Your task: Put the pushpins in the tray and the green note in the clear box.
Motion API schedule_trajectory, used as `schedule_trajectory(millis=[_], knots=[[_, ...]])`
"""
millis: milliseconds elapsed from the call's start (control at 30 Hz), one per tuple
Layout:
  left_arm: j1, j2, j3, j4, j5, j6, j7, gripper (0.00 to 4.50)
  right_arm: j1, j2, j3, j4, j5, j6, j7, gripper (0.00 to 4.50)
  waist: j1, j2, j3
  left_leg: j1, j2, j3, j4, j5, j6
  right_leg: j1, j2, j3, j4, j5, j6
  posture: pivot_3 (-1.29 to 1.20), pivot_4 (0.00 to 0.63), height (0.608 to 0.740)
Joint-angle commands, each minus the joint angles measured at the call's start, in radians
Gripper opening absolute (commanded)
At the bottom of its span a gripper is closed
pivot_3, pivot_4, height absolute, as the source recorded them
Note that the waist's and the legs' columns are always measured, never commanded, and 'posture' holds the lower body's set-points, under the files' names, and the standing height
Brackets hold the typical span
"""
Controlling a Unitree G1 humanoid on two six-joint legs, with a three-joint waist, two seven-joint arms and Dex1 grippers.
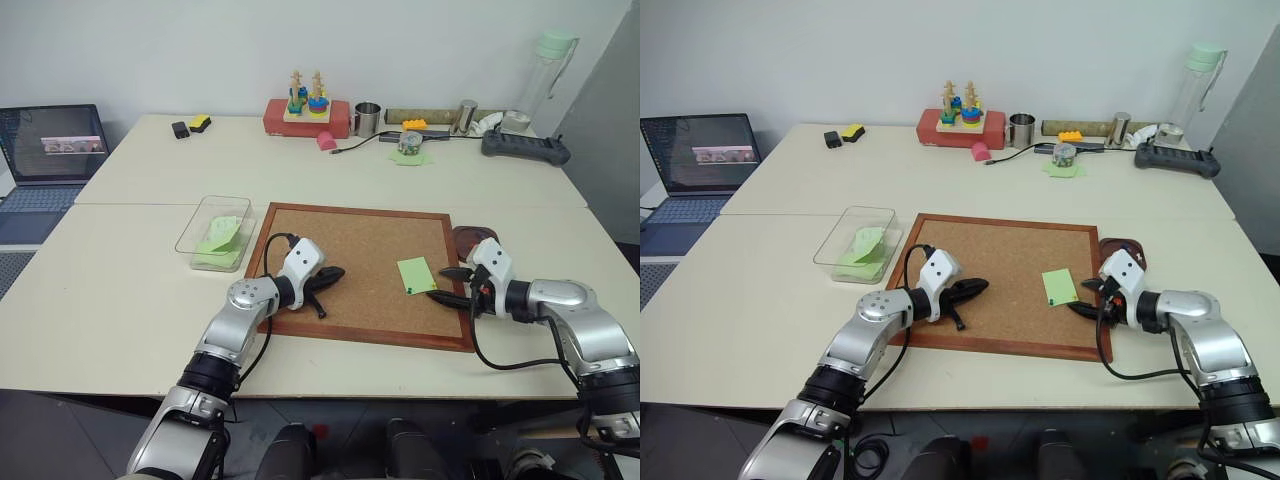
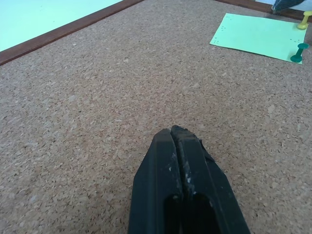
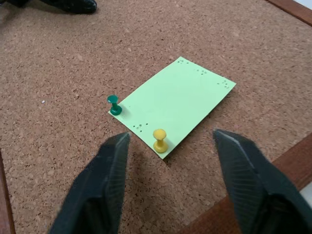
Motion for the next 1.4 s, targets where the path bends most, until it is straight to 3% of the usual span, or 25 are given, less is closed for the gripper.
schedule_trajectory(millis=[33,367,1067,1200,1400], knots=[[0.036,0.016,-0.025,0.041,0.040,0.030,0.002,0.00,-0.011,-0.006,-0.019,-0.014,0.006,-0.026,0.016,1.91,0.000,0.000,0.000,0.000,0.000,0.000,0.000,0.000,0.000,0.000,0.000,0.000,0.000,0.000,0.000,0.00,0.150,0.740],[0.035,0.016,-0.028,0.045,0.042,0.028,-0.002,0.00,-0.005,-0.011,-0.019,-0.010,0.001,-0.038,0.022,0.05,0.000,0.000,0.000,0.000,0.000,0.000,0.000,0.000,0.000,0.000,0.000,0.000,0.000,0.000,0.000,0.00,0.150,0.740],[0.046,0.020,-0.038,0.040,0.049,0.028,-0.002,0.00,-0.014,0.004,-0.138,-0.124,0.187,0.130,0.012,0.05,0.001,0.000,0.000,0.000,0.000,-0.001,-0.002,0.000,0.000,-0.001,-0.001,0.000,-0.001,-0.001,-0.001,0.00,0.150,0.740],[0.047,0.020,-0.038,0.042,0.050,0.028,-0.002,0.00,-0.046,0.026,-0.168,-0.080,0.171,0.138,-0.071,0.05,0.001,0.000,0.000,0.000,0.000,0.000,-0.002,0.000,0.000,-0.001,-0.001,0.000,-0.001,-0.001,-0.001,0.00,0.150,0.740],[0.045,0.021,-0.041,0.045,0.051,0.025,-0.003,0.00,-0.141,0.077,-0.190,0.095,0.037,0.086,-0.316,0.05,0.001,0.000,0.000,0.000,0.000,0.000,-0.002,0.000,0.000,-0.001,-0.001,0.000,-0.001,-0.004,-0.006,0.00,0.150,0.740]])
